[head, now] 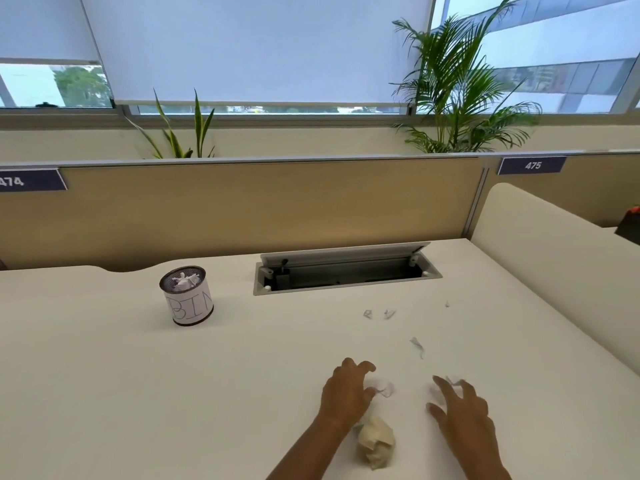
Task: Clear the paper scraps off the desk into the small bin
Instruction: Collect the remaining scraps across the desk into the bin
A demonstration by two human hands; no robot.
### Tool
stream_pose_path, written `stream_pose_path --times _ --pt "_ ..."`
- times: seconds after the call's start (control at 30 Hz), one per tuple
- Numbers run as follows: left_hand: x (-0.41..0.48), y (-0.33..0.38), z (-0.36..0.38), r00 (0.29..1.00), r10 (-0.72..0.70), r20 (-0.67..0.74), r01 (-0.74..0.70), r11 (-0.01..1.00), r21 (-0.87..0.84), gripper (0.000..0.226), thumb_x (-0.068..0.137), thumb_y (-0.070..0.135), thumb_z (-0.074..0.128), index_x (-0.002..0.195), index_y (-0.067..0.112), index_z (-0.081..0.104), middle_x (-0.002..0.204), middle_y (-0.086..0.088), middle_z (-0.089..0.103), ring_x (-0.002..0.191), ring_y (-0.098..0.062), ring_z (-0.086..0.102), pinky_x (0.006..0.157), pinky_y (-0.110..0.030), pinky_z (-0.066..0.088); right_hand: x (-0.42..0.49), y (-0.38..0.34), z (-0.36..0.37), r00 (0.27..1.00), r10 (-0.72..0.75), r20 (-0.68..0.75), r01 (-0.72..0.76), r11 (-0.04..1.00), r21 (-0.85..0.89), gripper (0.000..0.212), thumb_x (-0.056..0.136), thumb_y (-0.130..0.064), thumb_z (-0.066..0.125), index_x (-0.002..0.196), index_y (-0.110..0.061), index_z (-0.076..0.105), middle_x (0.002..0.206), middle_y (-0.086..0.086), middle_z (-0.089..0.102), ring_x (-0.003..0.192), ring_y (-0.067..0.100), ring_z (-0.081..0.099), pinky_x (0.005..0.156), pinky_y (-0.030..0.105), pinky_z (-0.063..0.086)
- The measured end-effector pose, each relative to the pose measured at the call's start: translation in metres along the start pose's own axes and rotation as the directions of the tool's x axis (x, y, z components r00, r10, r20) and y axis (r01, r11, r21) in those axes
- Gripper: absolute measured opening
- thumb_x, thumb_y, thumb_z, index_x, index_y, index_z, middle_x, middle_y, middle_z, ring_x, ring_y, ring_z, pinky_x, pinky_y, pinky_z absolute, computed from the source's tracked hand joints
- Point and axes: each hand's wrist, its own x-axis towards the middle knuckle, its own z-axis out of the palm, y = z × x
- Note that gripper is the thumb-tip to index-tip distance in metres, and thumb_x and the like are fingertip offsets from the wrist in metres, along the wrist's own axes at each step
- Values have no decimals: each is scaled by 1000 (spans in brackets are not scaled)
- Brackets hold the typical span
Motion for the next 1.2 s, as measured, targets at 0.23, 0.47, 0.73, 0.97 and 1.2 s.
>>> stream_pose_path --times 0.23,0.47,0.73,0.97,1.2 --pt "23 22 12 997 9 79 -14 998 59 25 89 12 56 113 10 61 75 8 29 114 -27 54 92 -34 46 9 6 7 975 -221 -5 221 972 85 20 92 -7 43 103 -11 59 110 6 55 106 21 49 80 31 46" --pt "46 29 10 1000 -11 2 11 999 -33 21 87 2 48 98 -1 66 92 -3 64 103 -26 62 86 -32 49 37 26 -21 977 -152 -152 181 962 203 15 88 1 53 95 0 66 98 17 65 94 33 57 77 40 47" --pt "81 59 24 990 62 -125 -65 998 -24 21 94 13 49 105 4 64 110 -4 50 114 -21 51 89 -31 47 54 36 -14 989 -148 -24 150 969 197 16 88 -8 56 102 -7 61 111 6 60 102 21 48 71 24 36" --pt "115 73 35 991 135 13 -135 985 103 19 91 3 49 103 1 62 155 -2 32 130 -25 43 101 -35 46 58 39 -9 978 -210 -6 208 964 166 15 92 -12 49 102 -11 60 110 1 59 102 16 48 76 22 38" --pt "116 73 44 969 245 36 -247 945 216 21 89 -2 41 100 0 58 114 -14 58 105 -30 53 80 -39 46 58 41 -15 992 -114 47 81 891 448 10 83 -5 62 85 -13 66 92 6 62 88 19 58 73 24 41"
